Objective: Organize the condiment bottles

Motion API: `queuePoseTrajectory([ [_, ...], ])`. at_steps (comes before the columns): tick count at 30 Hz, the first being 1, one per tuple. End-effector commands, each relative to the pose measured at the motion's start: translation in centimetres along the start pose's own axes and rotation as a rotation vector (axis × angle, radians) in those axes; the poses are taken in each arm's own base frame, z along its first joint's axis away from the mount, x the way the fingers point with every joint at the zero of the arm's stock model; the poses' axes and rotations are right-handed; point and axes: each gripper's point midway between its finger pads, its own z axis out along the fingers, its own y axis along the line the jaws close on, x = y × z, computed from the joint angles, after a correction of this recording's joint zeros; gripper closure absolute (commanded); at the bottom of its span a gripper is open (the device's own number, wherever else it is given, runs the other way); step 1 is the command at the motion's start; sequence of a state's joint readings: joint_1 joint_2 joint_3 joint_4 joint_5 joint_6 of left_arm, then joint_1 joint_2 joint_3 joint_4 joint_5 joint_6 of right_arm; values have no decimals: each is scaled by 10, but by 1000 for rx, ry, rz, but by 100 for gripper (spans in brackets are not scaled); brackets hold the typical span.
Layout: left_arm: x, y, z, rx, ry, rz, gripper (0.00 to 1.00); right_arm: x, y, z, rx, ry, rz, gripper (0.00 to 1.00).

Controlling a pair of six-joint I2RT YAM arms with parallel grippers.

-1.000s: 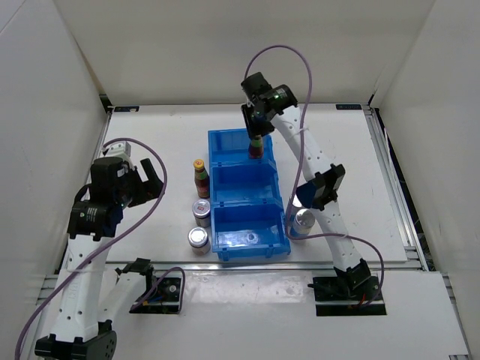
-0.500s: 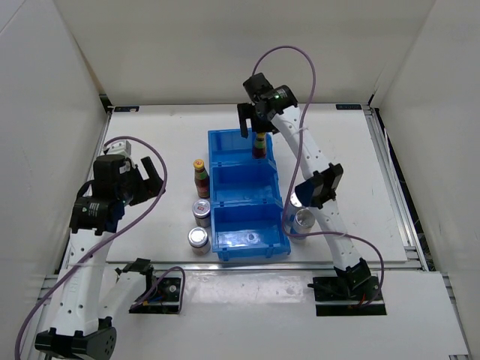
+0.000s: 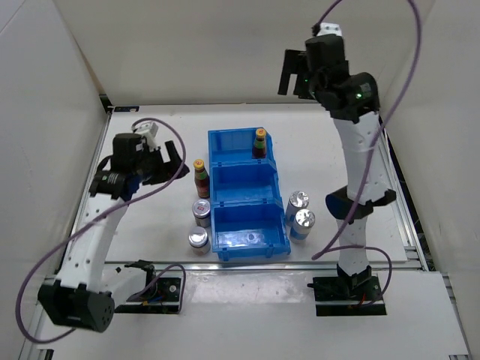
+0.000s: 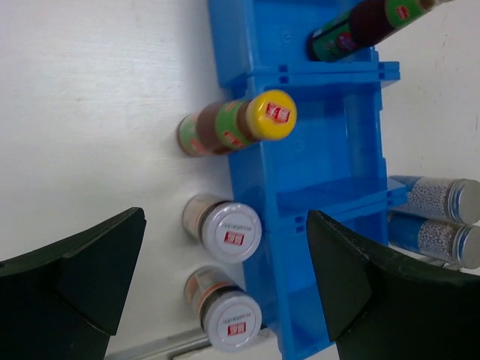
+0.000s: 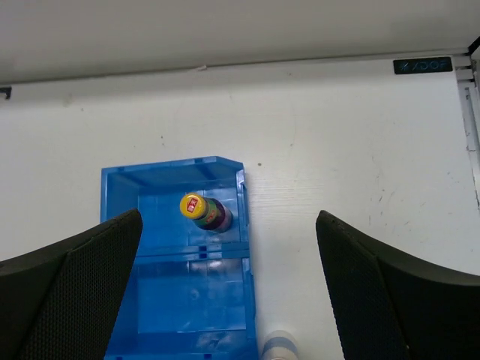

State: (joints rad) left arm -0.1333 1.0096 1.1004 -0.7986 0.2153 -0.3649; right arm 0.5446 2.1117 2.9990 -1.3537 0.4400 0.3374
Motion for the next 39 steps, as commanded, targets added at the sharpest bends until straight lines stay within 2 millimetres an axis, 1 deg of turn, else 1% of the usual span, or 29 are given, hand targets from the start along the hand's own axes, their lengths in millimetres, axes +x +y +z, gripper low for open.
queuePoseTrajectory([
  [1,-31,-35,13,122,-48,96,1,69,-38,-8,126,293,-120,0],
  [2,-34,-39,28,104,-21,119,1,69,-38,-8,126,293,-120,0],
  [3,-34,-40,37,92,-4,125,1,68,-43,-6,126,300,-88,0],
  [4,-34,-44,54,69,32,136,1,72,-35,-6,69,326,-70,0],
  [5,-34,-44,61,52,50,141,1,70,-37,-6,42,330,-45,0],
  [6,-40,-41,72,9,45,148,1,67,-33,-12,12,322,-36,0],
  [7,-43,-44,71,-1,32,157,1,67,-34,-11,8,326,-27,0],
  [8,-38,-41,80,-23,55,151,1,67,-35,-11,4,326,-48,0],
  [9,-42,-43,86,-36,52,161,1,66,-44,-11,18,332,-52,0],
  [11,-39,-52,94,-22,67,191,1,71,-48,-12,8,366,-27,0],
  [12,-39,-53,97,-32,70,197,1,71,-49,-14,9,369,-27,0],
  [13,-36,-53,104,-39,83,213,1,76,-53,-10,15,394,-20,0],
  [14,-32,-55,108,-45,93,223,1,73,-58,-13,14,388,-6,0],
  [15,-32,-50,111,-72,93,224,1,75,-63,-10,20,401,6,0],
  [16,-29,-50,114,-80,100,230,1,75,-61,-11,9,405,9,0],
  [17,-24,-47,118,-91,121,220,7,75,-62,-10,-4,411,22,0],
  [20,-20,-49,121,-104,126,234,13,78,-67,-7,-7,436,42,0],
  [21,-15,-46,121,-112,142,234,14,80,-69,-5,-6,448,49,0],
  [24,-8,-45,121,-130,145,240,14,83,-69,-4,-18,465,59,0],
  [25,-11,-45,118,-137,130,231,14,85,-71,-3,-20,476,67,0],
  [26,-6,-46,118,-143,138,241,14,85,-69,-4,-31,479,70,0],
  [27,-6,-46,118,-143,138,241,16,85,-69,-4,-31,479,70,0],
  [28,-4,-42,119,-156,142,243,18,87,-70,1,-33,493,77,0],
  [30,-4,-42,119,-156,142,243,26,88,-69,1,-41,496,80,0],
  [31,-4,-42,119,-156,142,243,32,90,-69,4,-39,504,79,0],
  [32,-2,-41,122,-160,150,243,39,90,-67,4,-47,507,81,0],
  [33,1,-39,125,-165,160,244,51,90,-67,4,-48,507,81,0],
  [38,6,-34,122,-189,182,238,63,92,-68,5,-45,516,80,0],
  [39,2,-36,121,-185,172,237,66,95,-68,6,-42,526,80,0],
])
